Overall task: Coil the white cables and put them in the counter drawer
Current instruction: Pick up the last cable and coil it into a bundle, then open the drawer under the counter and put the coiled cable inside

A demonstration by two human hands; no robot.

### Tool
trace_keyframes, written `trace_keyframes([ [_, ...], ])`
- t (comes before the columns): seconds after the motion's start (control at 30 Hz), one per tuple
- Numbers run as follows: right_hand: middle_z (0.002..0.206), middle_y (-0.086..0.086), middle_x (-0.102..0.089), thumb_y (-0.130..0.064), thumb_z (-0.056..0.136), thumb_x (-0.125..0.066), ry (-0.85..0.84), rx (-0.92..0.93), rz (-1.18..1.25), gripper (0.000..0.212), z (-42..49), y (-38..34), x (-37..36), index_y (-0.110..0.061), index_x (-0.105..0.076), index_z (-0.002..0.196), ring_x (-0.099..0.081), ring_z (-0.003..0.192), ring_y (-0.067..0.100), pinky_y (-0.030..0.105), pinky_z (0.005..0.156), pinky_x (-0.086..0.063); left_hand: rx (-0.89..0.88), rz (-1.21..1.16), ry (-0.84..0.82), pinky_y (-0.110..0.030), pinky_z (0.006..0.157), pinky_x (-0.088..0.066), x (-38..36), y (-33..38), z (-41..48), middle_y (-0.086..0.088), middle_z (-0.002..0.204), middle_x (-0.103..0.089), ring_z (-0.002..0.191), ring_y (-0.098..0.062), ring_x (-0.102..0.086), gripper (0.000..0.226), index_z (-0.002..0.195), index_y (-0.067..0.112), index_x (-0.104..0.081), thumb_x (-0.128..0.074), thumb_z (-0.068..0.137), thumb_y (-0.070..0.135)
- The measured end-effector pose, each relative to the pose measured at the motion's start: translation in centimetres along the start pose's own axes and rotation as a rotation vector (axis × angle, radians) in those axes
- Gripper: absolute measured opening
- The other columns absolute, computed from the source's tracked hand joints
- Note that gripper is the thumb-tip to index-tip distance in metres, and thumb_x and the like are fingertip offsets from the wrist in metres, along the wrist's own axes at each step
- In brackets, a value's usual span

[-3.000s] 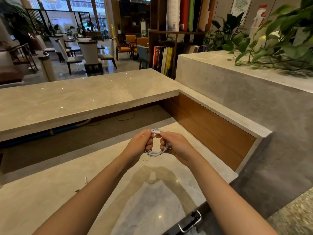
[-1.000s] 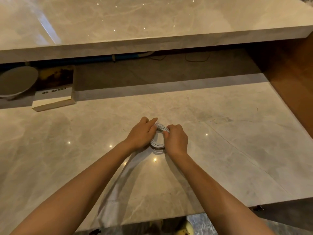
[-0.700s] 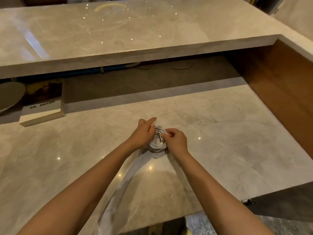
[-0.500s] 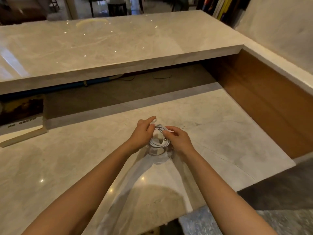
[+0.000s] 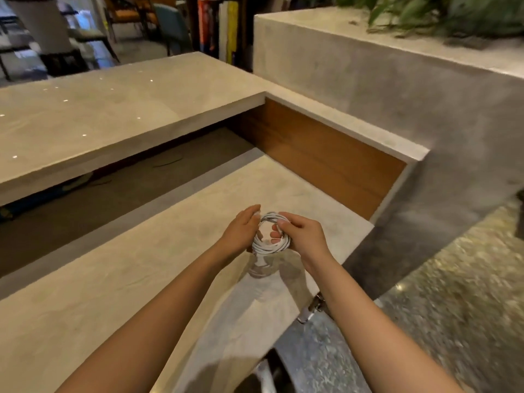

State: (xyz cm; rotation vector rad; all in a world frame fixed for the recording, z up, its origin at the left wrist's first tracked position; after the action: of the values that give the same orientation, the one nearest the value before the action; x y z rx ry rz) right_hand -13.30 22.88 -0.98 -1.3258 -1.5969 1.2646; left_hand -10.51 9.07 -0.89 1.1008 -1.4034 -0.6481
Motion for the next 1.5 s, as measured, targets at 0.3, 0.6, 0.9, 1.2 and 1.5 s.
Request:
trace_keyframes([
  [0.3,0.073,0.011,-0.07,0.001,0.087,-0.061,0.077,-0.046,0.041,0.015,-2.6,1.8,6.4,-0.008,-0.07,0.094,-0.066,0.058,0.015,0.036,0.075,-0.057,-0.064,0.135,-0.018,-0.01,0.047,-0.042,-7.0,1.0,-1.4,-0.016,0.133,-0.045,0.063,-0.009,-0.056,0.039,0.131,0.006,-0.047,-0.038,0.099,0.027],
  [0.6,0.075,0.011,-0.07,-0.002,0.085,-0.064,-0.101,-0.133,0.023,0.025,-3.3,5.2,10.5,-0.001,-0.067,0.11,-0.067,0.058,0.013,0.026,0.068,-0.058,0.051,-0.034,0.183,-0.045,0.093,-0.048,-11.8,-0.4,-6.2,-0.014,0.119,-0.058,0.105,-0.033,-0.059,0.026,0.117,0.013,-0.058,-0.044,0.096,0.02],
  [0.9,0.078,0.011,-0.059,-0.009,0.096,-0.049,0.107,-0.336,0.015,0.026,-1.8,14.9,15.1,0.01,-0.059,0.109,-0.056,0.069,0.019,0.015,0.054,-0.052,0.163,0.002,0.433,-0.031,0.094,-0.041,-12.3,-4.4,-8.4,-0.02,0.12,-0.06,0.111,-0.034,-0.056,0.029,0.118,0.004,-0.058,-0.038,0.098,0.013],
  [1.2,0.122,0.026,-0.059,-0.014,0.096,-0.049,0.002,-0.598,0.414,0.033,0.5,24.5,13.1,0.008,-0.053,0.121,-0.063,0.099,0.03,0.032,0.079,-0.059,0.092,0.149,0.413,-0.012,0.085,-0.033,-13.3,-5.7,-6.6,-0.014,0.124,-0.058,0.115,-0.024,-0.053,0.03,0.119,0.006,-0.058,-0.039,0.098,0.012],
  [1.5,0.094,0.015,-0.068,-0.011,0.094,-0.054,-0.008,-0.544,0.557,0.018,-0.8,25.9,14.5,0.001,-0.061,0.105,-0.067,0.088,0.023,0.027,0.069,-0.06,0.056,0.162,0.459,-0.016,0.086,-0.035,-13.9,-5.8,-6.8,-0.012,0.125,-0.058,0.115,-0.022,-0.053,0.031,0.121,0.008,-0.057,-0.037,0.099,0.014],
])
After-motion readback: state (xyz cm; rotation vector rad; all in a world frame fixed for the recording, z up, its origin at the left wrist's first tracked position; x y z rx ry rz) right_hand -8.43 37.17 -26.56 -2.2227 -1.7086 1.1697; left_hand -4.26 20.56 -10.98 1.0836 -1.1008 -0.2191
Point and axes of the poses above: each hand's wrist, its own z-axis towards the middle knuckle, its own x-axis out of the back of the hand, y = z × x, the point moved 4 cm from there along z, towards the middle knuckle
